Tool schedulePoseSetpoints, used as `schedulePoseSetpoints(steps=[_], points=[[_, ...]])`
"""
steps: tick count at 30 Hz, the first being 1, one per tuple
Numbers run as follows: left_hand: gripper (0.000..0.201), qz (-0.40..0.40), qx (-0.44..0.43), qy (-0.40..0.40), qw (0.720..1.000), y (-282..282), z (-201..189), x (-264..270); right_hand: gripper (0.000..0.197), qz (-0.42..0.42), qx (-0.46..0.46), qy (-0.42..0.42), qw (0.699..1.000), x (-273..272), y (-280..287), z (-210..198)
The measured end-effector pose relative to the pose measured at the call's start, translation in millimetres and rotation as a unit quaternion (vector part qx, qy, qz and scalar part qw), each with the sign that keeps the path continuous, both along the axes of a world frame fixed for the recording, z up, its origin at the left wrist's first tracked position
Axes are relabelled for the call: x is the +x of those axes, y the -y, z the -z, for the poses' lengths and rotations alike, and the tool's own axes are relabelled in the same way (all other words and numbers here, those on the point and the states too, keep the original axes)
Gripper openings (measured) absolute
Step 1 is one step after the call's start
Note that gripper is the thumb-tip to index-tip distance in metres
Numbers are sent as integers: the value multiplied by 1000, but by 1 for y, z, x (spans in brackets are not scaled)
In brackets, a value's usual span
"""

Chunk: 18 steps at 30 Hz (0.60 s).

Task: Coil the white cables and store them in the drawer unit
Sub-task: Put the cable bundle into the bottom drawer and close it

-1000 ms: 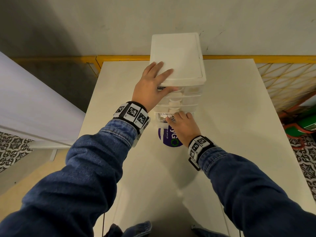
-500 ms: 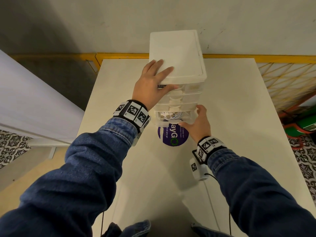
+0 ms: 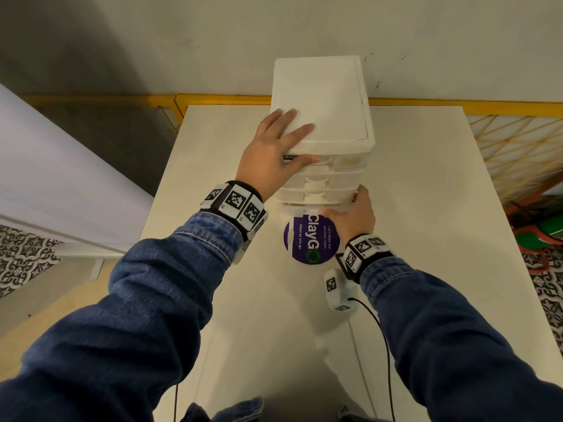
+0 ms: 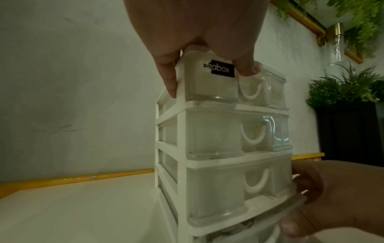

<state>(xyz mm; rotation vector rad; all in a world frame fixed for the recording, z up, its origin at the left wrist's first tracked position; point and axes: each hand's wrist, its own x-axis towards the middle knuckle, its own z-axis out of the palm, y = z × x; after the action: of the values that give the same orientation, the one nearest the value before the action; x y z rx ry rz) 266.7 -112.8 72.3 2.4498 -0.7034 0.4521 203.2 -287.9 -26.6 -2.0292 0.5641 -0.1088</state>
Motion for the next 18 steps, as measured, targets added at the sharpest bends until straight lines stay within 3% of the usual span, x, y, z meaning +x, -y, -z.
schedulePoseSetpoints(steps=[4,7,18], points=[[61,1,1,-3,1000,-1,-2,-1,83,9,-51,-20,998,10,-4,-1],[59,-3,3,-2,1000,-1,-2,-2,77,-4,-89,-43,995,12,-4,-2],[68,8,23,-36,999,-2,-8,-10,77,-21,-88,-58,994,8,-5,-4]])
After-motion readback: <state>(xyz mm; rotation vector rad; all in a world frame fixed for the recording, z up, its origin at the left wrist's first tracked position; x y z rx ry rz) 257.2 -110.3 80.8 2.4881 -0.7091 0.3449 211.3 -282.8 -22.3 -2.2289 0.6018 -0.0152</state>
